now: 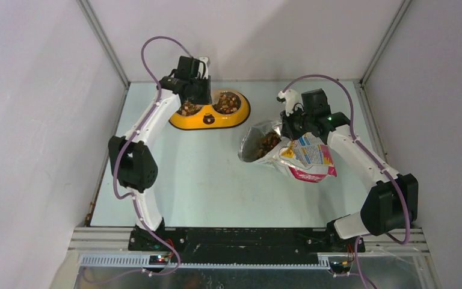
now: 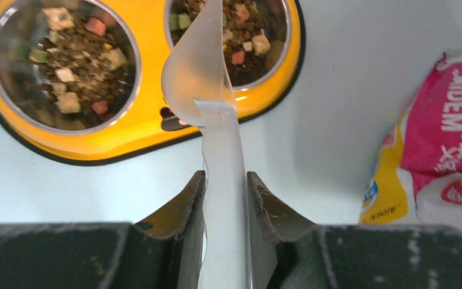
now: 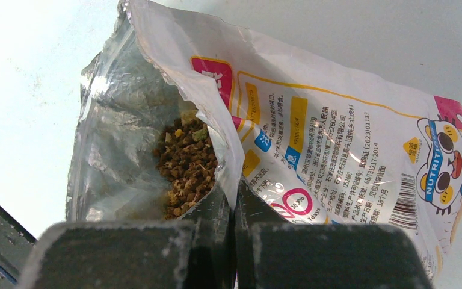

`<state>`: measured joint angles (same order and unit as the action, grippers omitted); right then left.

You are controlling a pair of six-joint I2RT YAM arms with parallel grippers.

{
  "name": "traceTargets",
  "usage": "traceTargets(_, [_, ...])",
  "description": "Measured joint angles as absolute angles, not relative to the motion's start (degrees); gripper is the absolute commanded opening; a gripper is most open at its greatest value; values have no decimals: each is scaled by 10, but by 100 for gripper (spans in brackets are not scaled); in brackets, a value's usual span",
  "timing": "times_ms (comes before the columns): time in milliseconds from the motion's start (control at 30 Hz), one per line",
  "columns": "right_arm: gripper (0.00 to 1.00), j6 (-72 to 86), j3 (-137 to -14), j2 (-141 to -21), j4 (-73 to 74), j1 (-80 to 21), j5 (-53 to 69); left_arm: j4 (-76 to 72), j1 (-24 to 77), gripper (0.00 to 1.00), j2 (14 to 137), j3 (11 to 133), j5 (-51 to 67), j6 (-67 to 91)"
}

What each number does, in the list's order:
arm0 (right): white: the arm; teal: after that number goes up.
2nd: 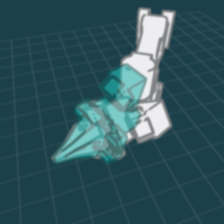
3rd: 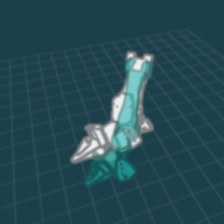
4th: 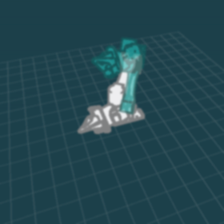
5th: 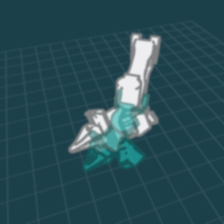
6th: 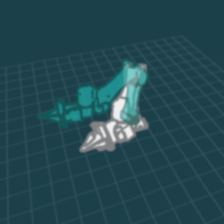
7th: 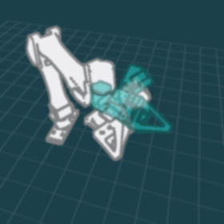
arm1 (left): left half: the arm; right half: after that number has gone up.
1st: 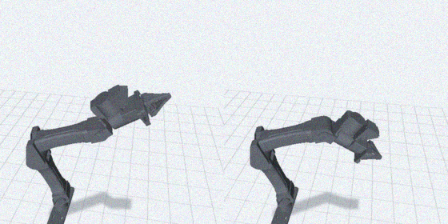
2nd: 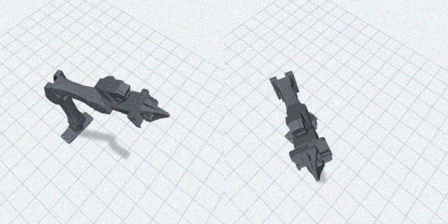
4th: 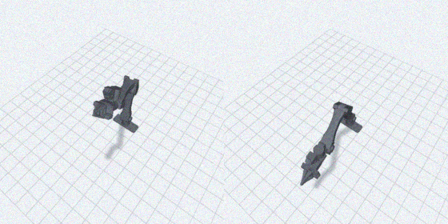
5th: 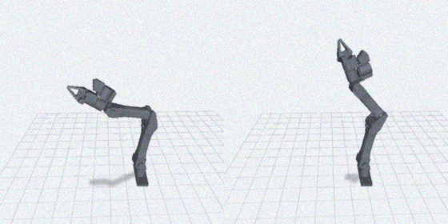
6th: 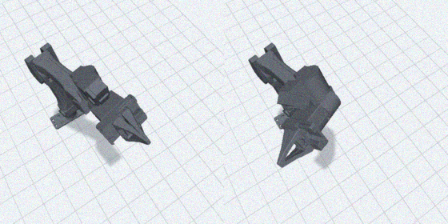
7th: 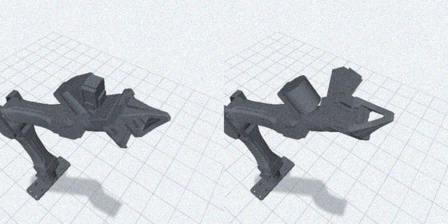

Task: Serve the pet food
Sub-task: Pour the pet food into the pet food bowl.

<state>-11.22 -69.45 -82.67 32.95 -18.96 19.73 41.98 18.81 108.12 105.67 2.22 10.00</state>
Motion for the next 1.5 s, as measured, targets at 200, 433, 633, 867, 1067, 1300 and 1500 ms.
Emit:
traceTargets(200, [0, -112, -695, -825, 331, -189, 201, 395, 151, 0, 1049, 982, 111, 131])
traceTargets(433, [0, -112, -695, -825, 331, -181, 211, 361, 93, 0, 988, 906, 221, 145])
traceTargets(633, [0, -112, -695, -825, 332, -176, 220, 330, 72, 0, 923, 855, 320, 150])
traceTargets(867, [0, -112, -695, -823, 333, -172, 229, 305, 70, 0, 855, 794, 411, 146])
traceTargets(1067, [0, -112, -693, -812, 338, -168, 237, 284, 70, 0, 819, 757, 457, 145])
traceTargets(1300, [0, -123, -692, -806, 342, -160, 256, 279, 70, 0, 793, 719, 494, 123])
traceTargets(1500, [0, -127, -691, -794, 352, -153, 270, 291, 70, 0, 770, 682, 497, 86])
